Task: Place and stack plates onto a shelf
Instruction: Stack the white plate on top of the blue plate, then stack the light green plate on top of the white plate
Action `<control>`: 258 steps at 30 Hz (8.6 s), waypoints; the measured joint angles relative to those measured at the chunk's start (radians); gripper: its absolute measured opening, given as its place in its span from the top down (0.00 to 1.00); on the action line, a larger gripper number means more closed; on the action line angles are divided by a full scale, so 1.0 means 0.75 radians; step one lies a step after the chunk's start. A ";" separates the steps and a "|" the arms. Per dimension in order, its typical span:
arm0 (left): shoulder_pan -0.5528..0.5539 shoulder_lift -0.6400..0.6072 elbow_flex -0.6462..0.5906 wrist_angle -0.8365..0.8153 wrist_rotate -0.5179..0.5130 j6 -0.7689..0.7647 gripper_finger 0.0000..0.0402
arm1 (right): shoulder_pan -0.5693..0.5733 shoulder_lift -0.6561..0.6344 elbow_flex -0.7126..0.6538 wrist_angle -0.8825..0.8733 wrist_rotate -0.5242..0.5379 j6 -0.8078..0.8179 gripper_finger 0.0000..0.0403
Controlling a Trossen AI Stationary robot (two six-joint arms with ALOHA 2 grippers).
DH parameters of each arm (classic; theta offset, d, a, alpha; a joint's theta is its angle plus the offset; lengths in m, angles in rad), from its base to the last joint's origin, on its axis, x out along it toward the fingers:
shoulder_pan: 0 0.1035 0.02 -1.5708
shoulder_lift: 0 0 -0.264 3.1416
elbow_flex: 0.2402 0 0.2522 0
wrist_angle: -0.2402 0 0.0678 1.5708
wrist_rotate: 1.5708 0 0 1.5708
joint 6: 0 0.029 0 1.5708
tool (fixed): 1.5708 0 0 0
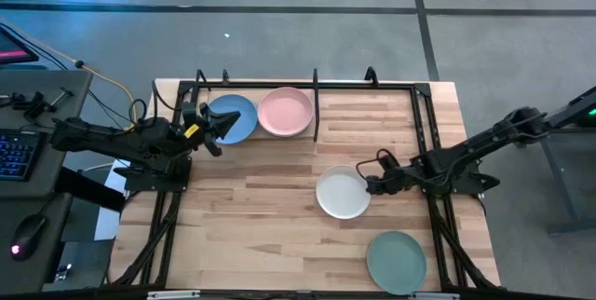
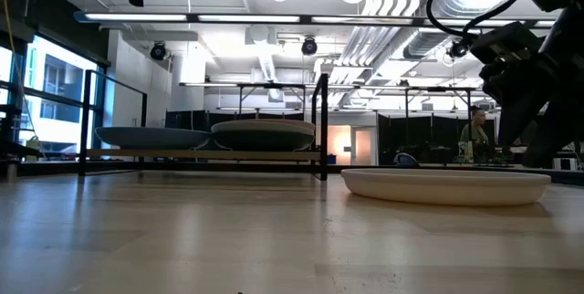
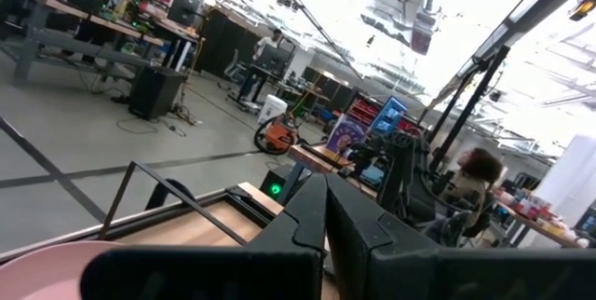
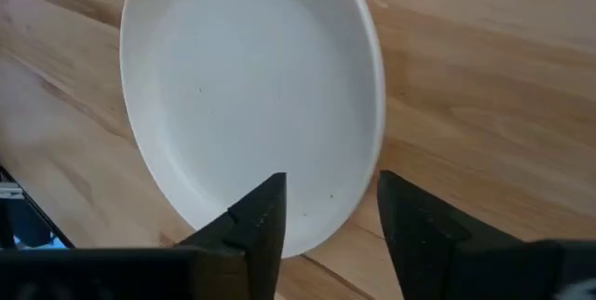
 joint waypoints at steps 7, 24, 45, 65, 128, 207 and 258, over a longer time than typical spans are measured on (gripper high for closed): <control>0.000 0.000 0.000 0.000 -0.014 0.011 1.00 | 0.000 0.101 0.000 0.011 -0.006 0.003 0.61; 0.000 0.000 0.000 0.000 -0.009 0.011 1.00 | 0.001 0.319 0.001 0.153 0.030 0.134 0.97; 0.000 -0.149 -0.002 0.192 0.016 0.173 1.00 | -0.352 0.566 0.899 -0.046 -0.116 -0.806 1.00; 0.000 -0.149 -0.001 0.218 0.061 0.153 1.00 | -0.800 1.447 2.146 -0.488 -0.224 -1.523 1.00; 0.000 -0.149 0.000 0.215 0.039 0.137 1.00 | -0.910 1.838 2.196 0.229 -0.307 -1.105 0.51; 0.001 -0.146 0.000 -0.076 -0.042 0.241 1.00 | 0.617 0.562 0.487 -0.534 -0.497 -0.143 0.51; 0.000 -0.149 0.000 0.076 0.029 0.172 1.00 | -0.501 1.151 1.639 -0.283 -0.433 -1.604 1.00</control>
